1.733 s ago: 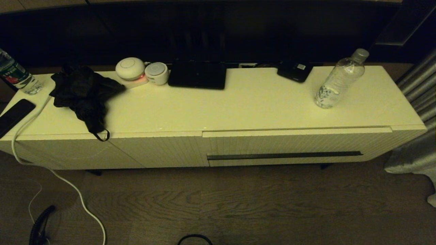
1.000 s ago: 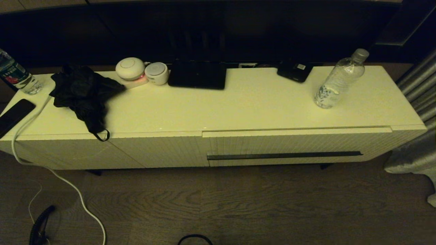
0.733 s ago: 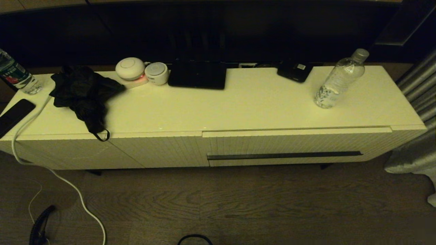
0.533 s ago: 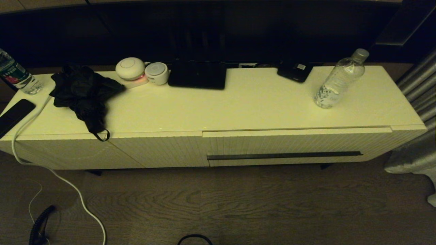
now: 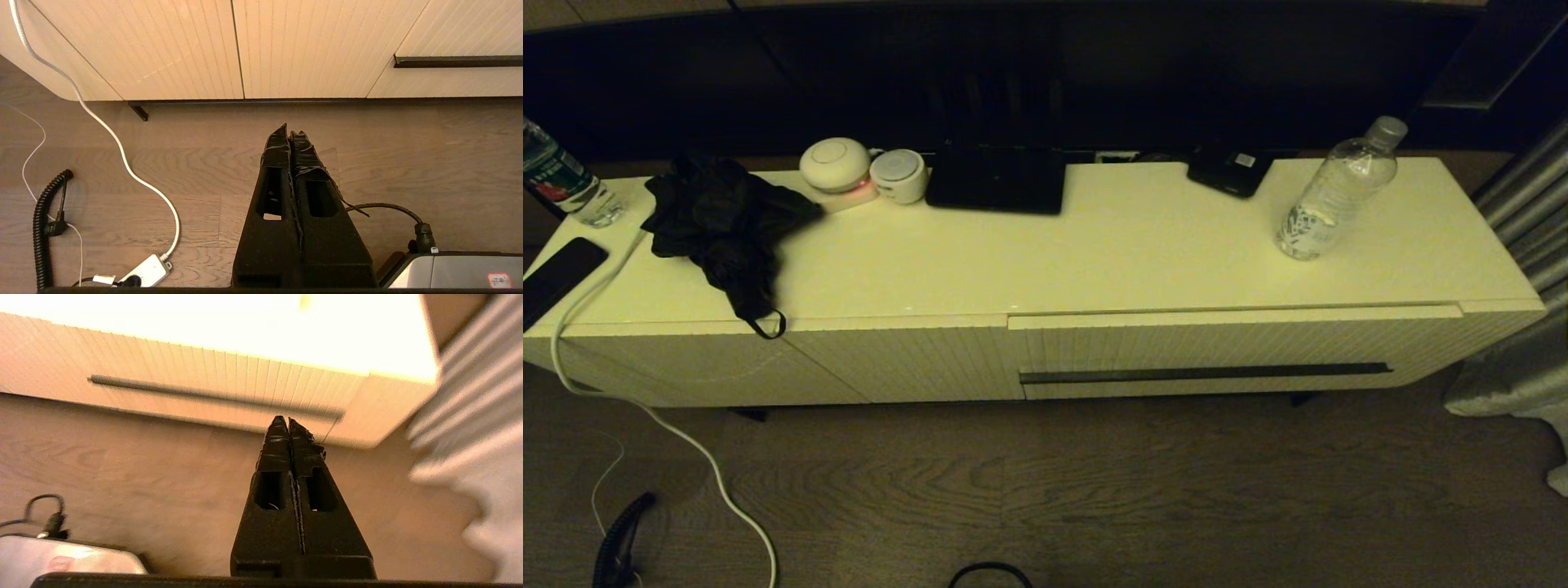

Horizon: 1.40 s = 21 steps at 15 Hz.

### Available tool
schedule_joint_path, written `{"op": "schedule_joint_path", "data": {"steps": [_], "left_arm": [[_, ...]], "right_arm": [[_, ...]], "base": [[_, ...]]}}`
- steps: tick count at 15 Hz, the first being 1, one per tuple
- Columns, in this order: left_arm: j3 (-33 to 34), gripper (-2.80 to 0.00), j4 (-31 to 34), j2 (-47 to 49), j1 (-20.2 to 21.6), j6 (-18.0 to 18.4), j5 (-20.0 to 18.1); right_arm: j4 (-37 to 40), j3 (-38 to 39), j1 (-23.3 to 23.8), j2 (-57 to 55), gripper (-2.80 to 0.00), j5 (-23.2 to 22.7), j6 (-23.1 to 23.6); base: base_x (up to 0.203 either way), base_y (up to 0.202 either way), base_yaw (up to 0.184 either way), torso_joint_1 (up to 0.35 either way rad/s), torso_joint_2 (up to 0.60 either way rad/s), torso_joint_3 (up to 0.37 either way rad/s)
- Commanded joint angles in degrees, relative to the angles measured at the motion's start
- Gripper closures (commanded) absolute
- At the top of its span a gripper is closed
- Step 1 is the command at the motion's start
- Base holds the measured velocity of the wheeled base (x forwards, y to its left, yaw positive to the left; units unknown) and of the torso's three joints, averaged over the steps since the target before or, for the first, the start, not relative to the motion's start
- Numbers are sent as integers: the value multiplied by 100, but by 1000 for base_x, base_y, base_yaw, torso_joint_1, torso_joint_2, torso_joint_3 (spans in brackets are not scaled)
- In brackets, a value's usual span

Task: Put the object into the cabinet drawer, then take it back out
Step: Open the drawer

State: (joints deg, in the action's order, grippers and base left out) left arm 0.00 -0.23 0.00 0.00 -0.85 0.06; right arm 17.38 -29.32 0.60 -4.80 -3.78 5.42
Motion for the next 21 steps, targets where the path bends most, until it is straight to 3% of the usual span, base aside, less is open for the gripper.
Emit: {"op": "schedule_joint_path", "data": {"steps": [1,5,7,9,12,16,18,21], "left_arm": [[9,0,-3,-9,0,-3,3],[3,0,-3,-9,0,-3,3],[0,0,-11,-9,0,-3,3],[9,0,-12,-9,0,-3,3],[0,0,-3,-9,0,-3,3],[8,0,-3,-9,0,-3,3],[0,0,-3,-9,0,-3,3],[9,0,-3,-9,0,-3,1]], "right_arm": [[39,-840,49,-1147,0,-85,229],[387,-2567,45,-2956,0,-179,814],[755,-3033,38,-3678,0,-289,1951],[954,-3156,6,-4236,0,-352,3224],[1061,-3300,-77,-4970,0,-357,3991],[1104,-3280,-679,-5809,0,-271,5292],[1083,-3157,-965,-6292,0,-236,5702],[985,-2827,-1671,-6924,0,34,5845]], "base": [[0,0,0,0,0,0],[0,0,0,0,0,0],[0,0,0,0,0,0],[0,0,0,0,0,0],[0,0,0,0,0,0],[0,0,0,0,0,0],[0,0,0,0,0,0],[0,0,0,0,0,0]]}}
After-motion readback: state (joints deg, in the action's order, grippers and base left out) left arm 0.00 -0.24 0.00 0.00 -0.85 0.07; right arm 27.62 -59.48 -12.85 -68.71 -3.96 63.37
